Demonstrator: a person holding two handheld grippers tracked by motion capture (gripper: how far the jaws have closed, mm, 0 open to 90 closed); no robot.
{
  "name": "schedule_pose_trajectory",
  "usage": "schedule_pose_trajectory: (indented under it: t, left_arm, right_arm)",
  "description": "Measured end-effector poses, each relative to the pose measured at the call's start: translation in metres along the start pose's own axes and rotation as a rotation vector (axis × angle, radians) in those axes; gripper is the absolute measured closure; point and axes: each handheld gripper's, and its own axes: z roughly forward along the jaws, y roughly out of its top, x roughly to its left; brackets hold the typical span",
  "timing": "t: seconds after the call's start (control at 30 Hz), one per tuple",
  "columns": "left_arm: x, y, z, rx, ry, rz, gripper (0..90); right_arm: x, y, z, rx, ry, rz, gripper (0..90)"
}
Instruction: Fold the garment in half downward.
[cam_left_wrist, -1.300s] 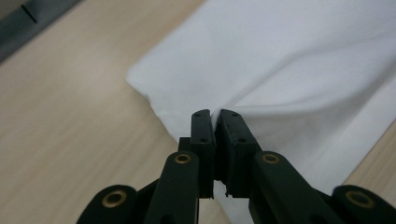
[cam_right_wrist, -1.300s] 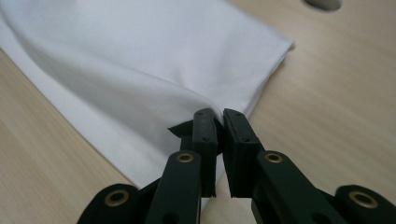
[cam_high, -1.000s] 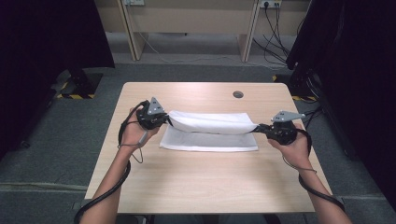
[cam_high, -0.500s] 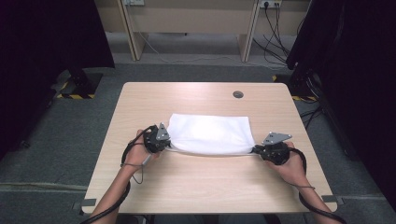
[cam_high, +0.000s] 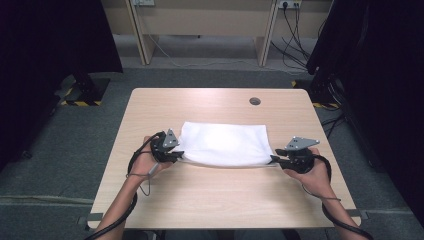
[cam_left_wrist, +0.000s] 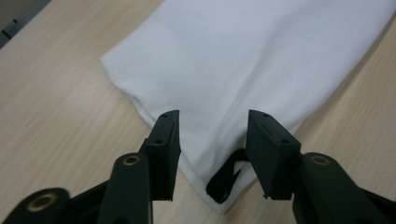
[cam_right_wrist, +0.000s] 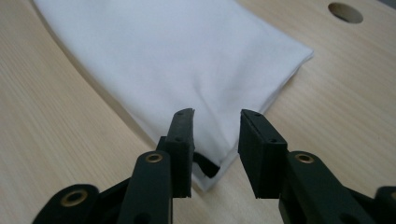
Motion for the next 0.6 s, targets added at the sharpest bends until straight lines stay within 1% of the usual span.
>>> schedule_pose_trajectory:
  t: [0.03,0.1,0.13,0.17,0.2,0.23,0.3,0.43,0.53,0.6]
  left_arm:
    - [0.0,0.004,-0.003,-0.015,0.002,0.0,52.0]
    - [-0.001,0.012,-0.007,-0.043,0.002,-0.002,50.0]
    - [-0.003,0.016,-0.007,-0.058,0.001,-0.006,50.0]
    - [-0.006,0.02,-0.005,-0.063,-0.011,-0.007,50.2]
    - [-0.01,0.022,-0.002,-0.052,-0.026,0.005,50.9]
    - [-0.013,0.022,0.003,-0.03,-0.035,0.023,51.4]
    - [-0.019,0.019,0.014,0.004,-0.05,0.039,53.1]
    - [-0.021,0.007,0.026,0.043,-0.051,0.023,56.6]
    - [-0.018,0.0,0.03,0.063,-0.042,0.007,57.7]
    - [-0.015,-0.004,0.031,0.065,-0.044,-0.008,58.2]
  right_arm:
    - [0.001,0.003,0.0,-0.013,-0.003,0.012,63.5]
    - [0.005,0.008,0.003,-0.023,0.01,0.027,63.2]
    - [0.007,0.01,0.007,-0.018,0.009,0.03,63.2]
    - [0.009,0.011,0.012,-0.007,0.012,0.034,63.4]
    - [0.011,0.011,0.017,0.005,0.014,0.04,63.6]
    - [0.013,0.01,0.022,0.021,0.01,0.045,63.7]
    - [0.013,0.006,0.031,0.045,0.01,0.063,64.6]
    - [0.013,-0.004,0.038,0.074,-0.012,0.085,65.2]
    - [0.01,-0.01,0.038,0.071,-0.017,0.103,65.1]
    - [0.009,-0.013,0.038,0.064,-0.016,0.11,65.1]
